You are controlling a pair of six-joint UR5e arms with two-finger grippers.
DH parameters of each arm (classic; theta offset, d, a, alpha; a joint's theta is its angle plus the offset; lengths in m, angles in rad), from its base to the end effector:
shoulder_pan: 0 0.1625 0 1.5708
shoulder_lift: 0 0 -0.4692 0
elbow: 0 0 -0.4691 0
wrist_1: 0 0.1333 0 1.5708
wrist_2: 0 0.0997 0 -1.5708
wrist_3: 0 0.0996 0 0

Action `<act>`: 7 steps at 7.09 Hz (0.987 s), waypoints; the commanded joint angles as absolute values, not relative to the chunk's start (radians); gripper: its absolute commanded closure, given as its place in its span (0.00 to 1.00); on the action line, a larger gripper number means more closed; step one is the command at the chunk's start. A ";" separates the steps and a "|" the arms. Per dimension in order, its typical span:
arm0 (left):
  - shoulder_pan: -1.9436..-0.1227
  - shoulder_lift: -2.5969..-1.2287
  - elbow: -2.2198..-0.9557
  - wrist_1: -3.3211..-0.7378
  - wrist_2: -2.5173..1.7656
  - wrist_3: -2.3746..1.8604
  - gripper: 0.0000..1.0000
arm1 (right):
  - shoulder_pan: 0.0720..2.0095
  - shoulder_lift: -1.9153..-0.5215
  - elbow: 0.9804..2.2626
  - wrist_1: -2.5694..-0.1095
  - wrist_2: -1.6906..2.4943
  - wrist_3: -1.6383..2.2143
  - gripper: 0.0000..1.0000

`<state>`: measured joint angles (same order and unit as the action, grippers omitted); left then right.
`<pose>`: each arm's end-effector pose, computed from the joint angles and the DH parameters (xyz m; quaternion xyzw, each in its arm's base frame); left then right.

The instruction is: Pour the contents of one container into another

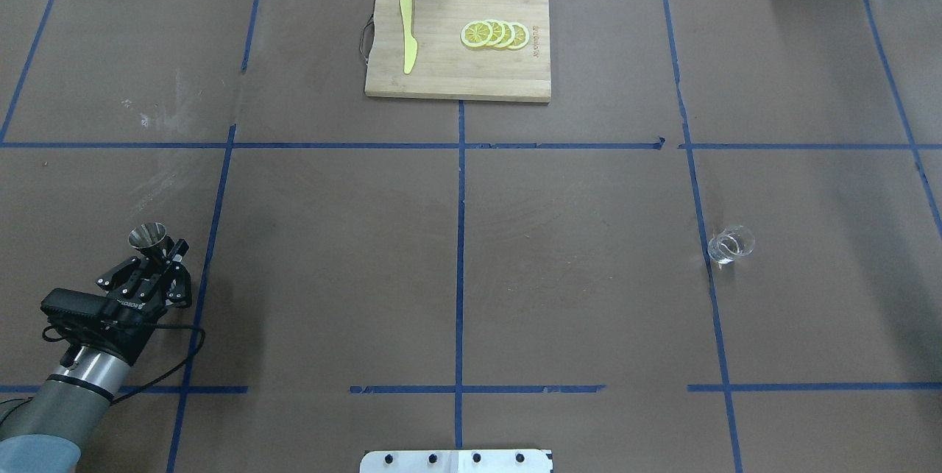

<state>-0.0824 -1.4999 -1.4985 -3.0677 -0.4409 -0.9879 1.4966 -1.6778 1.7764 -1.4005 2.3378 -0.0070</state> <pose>0.4740 -0.2633 0.6093 0.5672 0.3637 -0.1618 0.7209 0.0246 -0.5352 0.6255 0.1118 -0.3748 -0.0874 0.9162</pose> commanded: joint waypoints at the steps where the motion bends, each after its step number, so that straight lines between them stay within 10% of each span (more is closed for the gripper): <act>1: -0.083 -1.500 -1.528 -3.180 -0.477 -0.889 1.00 | 1.496 -1.677 1.776 -1.399 2.338 -0.006 0.00; 7: -0.158 -1.519 -1.531 -3.527 -0.775 -0.423 1.00 | 1.497 -1.677 1.775 -1.401 2.335 -0.008 0.00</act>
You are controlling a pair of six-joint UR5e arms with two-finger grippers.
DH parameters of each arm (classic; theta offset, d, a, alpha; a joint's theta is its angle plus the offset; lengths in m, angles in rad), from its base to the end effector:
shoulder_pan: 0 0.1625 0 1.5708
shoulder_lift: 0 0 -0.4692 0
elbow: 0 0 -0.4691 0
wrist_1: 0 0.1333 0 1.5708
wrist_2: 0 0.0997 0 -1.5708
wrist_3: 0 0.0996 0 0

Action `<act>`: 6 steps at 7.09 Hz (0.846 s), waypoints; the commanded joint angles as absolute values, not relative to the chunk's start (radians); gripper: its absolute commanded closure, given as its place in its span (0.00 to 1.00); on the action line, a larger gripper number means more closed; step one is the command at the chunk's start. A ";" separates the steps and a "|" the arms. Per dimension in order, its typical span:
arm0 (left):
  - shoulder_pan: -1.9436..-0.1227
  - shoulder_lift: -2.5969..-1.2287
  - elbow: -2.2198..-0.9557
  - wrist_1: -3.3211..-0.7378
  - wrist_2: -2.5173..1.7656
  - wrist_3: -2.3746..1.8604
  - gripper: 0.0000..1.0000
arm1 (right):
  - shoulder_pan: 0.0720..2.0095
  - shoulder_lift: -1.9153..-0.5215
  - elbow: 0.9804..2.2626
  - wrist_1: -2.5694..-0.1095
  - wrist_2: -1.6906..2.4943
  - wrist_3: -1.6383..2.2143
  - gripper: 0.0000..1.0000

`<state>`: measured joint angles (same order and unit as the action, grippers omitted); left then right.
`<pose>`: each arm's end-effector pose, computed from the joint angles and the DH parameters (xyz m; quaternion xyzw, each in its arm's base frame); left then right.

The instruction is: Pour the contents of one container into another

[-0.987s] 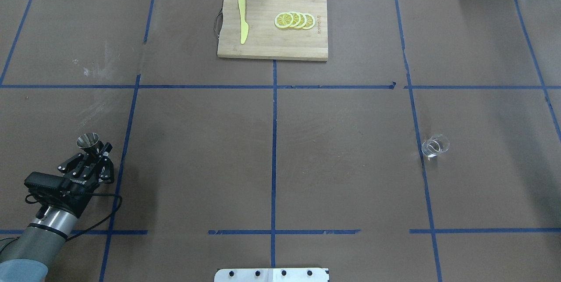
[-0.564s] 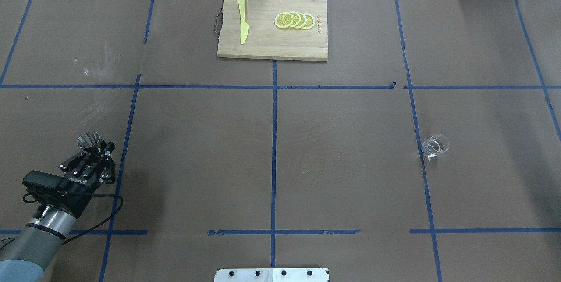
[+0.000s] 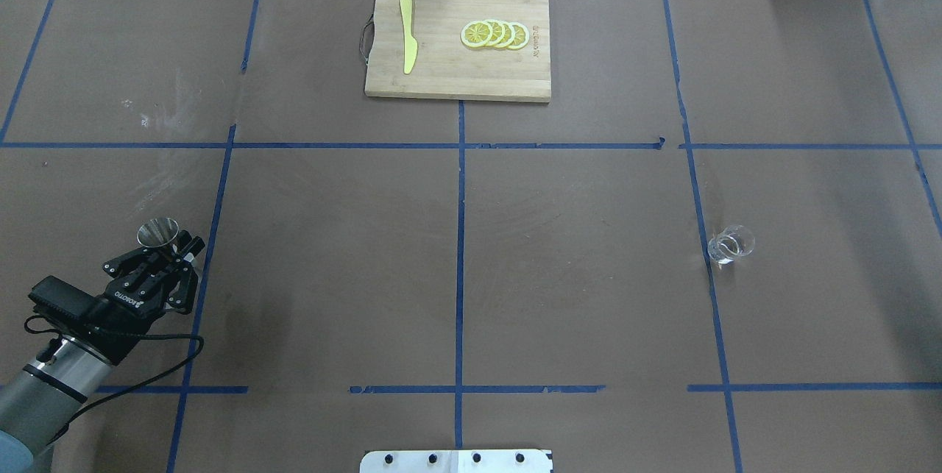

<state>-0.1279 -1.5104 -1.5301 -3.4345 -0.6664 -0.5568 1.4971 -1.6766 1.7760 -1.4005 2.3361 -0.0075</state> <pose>0.4489 -0.2711 0.5686 0.6089 0.4337 -0.0593 0.6615 0.0249 -0.5358 0.6252 0.1124 -0.3739 -0.0875 0.9165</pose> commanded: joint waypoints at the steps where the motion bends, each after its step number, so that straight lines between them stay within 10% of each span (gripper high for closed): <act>1: -0.210 -1.538 -1.531 -3.586 -0.925 -0.341 1.00 | 1.497 -1.677 1.775 -1.401 2.335 -0.008 0.00; 6: -0.493 -1.730 -1.529 -3.460 -1.678 -0.313 1.00 | 1.497 -1.671 1.782 -1.396 2.339 0.054 0.00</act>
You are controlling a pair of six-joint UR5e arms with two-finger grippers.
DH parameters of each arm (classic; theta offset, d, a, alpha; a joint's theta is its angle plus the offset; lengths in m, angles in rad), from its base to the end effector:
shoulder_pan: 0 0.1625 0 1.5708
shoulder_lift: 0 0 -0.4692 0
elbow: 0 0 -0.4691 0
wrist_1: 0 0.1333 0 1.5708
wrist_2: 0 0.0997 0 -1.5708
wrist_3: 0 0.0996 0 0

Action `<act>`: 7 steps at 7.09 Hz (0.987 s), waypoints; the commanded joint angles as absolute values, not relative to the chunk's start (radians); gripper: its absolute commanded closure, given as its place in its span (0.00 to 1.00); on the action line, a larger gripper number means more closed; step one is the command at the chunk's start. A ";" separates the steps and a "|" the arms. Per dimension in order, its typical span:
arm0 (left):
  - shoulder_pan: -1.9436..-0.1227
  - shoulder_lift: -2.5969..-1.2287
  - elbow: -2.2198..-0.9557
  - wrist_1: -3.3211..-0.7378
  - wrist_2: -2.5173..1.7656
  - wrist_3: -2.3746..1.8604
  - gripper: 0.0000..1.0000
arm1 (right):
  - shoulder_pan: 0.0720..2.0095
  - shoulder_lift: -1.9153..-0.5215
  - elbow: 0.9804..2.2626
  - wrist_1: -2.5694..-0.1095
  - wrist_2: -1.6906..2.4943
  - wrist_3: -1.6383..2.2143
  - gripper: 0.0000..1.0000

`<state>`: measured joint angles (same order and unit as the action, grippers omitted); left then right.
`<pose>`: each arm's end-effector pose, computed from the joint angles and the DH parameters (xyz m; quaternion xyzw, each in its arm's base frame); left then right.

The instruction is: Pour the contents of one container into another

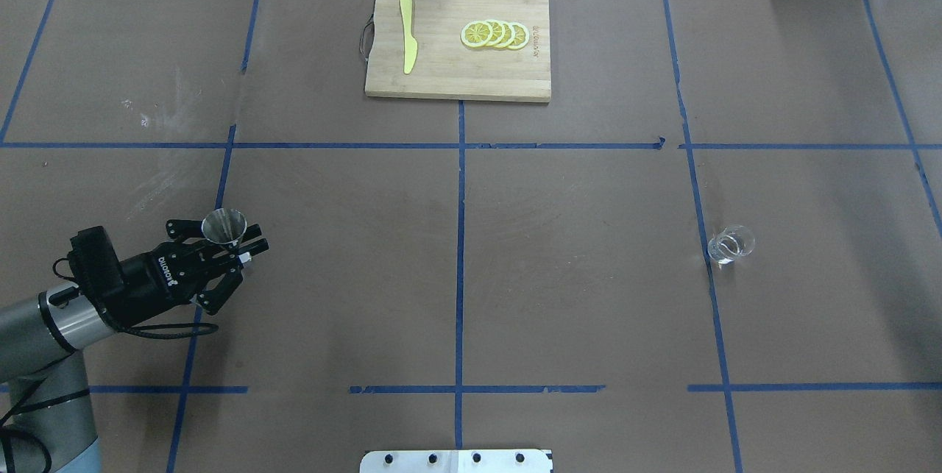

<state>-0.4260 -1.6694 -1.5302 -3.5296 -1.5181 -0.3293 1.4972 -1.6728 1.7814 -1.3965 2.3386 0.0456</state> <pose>0.4538 -0.3581 0.4694 0.6356 0.5580 0.1909 0.4982 0.0247 -0.5376 0.6194 0.1084 -0.3779 -0.0656 0.9171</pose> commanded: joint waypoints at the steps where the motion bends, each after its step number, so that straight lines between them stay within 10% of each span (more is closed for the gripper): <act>1: -0.541 -1.818 -1.522 -3.359 -1.777 -0.185 1.00 | 1.497 -1.669 1.787 -1.396 2.339 0.052 0.00; 7: -0.560 -2.164 -1.393 -3.108 -1.916 -0.288 1.00 | 1.497 -1.669 1.799 -1.396 2.339 0.054 0.00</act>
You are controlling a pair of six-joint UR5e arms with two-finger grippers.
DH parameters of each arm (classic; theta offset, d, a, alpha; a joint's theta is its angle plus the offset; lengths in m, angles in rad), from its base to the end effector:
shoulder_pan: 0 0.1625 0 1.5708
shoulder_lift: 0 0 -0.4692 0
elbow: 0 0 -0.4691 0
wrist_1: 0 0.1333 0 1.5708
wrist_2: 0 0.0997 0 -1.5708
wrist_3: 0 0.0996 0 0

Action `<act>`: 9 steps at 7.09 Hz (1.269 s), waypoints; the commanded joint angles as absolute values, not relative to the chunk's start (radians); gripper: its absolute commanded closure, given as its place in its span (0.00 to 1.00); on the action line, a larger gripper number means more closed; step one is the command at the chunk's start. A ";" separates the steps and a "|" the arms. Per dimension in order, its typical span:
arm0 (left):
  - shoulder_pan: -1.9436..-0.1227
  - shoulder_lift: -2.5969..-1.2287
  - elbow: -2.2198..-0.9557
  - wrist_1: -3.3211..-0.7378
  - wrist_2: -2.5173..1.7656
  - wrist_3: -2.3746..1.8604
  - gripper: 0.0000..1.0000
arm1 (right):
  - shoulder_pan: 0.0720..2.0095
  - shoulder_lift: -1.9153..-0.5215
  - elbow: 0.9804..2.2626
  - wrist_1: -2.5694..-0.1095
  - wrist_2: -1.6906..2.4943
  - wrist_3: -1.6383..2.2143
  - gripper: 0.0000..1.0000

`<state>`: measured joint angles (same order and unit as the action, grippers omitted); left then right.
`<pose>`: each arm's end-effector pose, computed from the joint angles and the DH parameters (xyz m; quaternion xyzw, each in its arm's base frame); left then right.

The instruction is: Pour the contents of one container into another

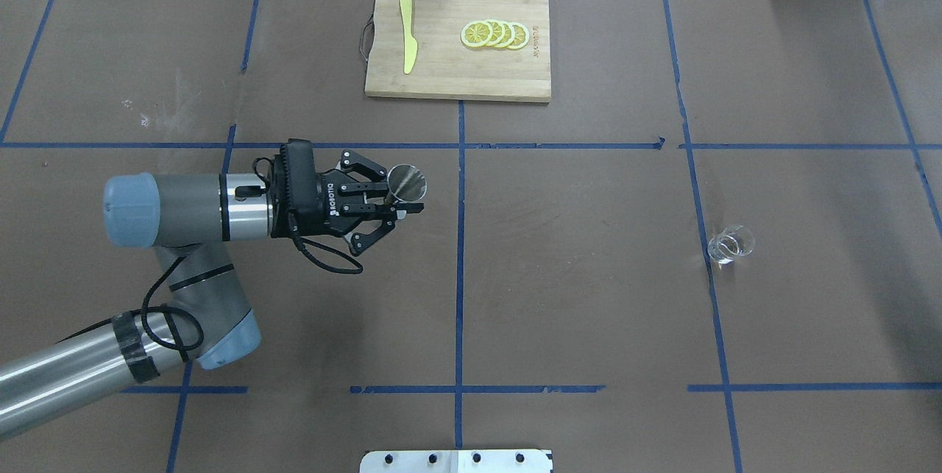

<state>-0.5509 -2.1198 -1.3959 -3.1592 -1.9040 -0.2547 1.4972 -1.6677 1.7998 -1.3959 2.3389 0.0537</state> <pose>0.5696 -0.4682 0.2632 0.6039 0.5618 0.3326 0.4572 0.0245 -0.5396 0.6059 0.1179 -0.3785 -0.0664 0.9156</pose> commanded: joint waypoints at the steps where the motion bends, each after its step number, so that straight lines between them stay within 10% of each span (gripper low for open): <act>1: -0.563 -2.195 -1.390 -3.050 -1.914 -0.291 1.00 | 1.497 -1.670 1.799 -1.397 2.339 0.054 0.00; 9: -0.561 -2.281 -1.298 -3.103 -1.913 -0.173 1.00 | 1.496 -1.669 1.855 -1.396 2.388 0.158 0.00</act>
